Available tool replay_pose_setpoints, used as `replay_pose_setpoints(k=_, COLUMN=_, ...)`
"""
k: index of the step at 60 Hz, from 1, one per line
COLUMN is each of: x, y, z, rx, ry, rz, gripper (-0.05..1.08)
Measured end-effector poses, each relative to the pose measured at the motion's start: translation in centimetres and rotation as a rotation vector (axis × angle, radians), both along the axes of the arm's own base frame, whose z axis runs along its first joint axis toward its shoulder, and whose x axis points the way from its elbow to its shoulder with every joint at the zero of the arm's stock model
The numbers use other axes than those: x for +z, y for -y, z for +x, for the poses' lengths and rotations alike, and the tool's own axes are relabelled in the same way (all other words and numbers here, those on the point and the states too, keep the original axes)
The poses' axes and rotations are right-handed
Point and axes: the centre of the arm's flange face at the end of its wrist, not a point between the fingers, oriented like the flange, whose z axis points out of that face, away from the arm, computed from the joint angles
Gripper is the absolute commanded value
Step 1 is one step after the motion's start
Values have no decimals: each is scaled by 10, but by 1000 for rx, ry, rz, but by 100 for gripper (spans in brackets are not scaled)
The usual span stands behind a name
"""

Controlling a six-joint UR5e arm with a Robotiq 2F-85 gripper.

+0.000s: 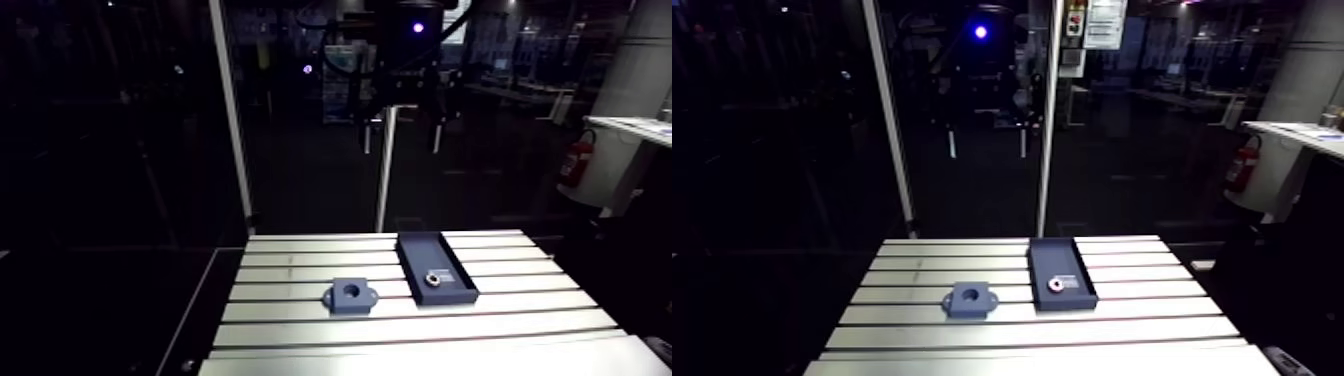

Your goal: Pick up the bearing and press it into the housing until flush.

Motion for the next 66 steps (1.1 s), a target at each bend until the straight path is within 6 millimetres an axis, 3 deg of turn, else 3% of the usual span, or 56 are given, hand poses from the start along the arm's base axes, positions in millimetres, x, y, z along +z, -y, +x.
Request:
replay_pose_setpoints(k=12, x=-2, y=-17, z=-3, rx=-4, ry=-4, rz=31, gripper=1)
replay_pose_setpoints(k=35, x=-12, y=-81, z=-26, rx=16, ry=-49, rz=37, gripper=1)
replay_pose_setpoints(k=66, x=-87, y=-108, z=-64, rx=24, ry=-62, rz=18, gripper=1)
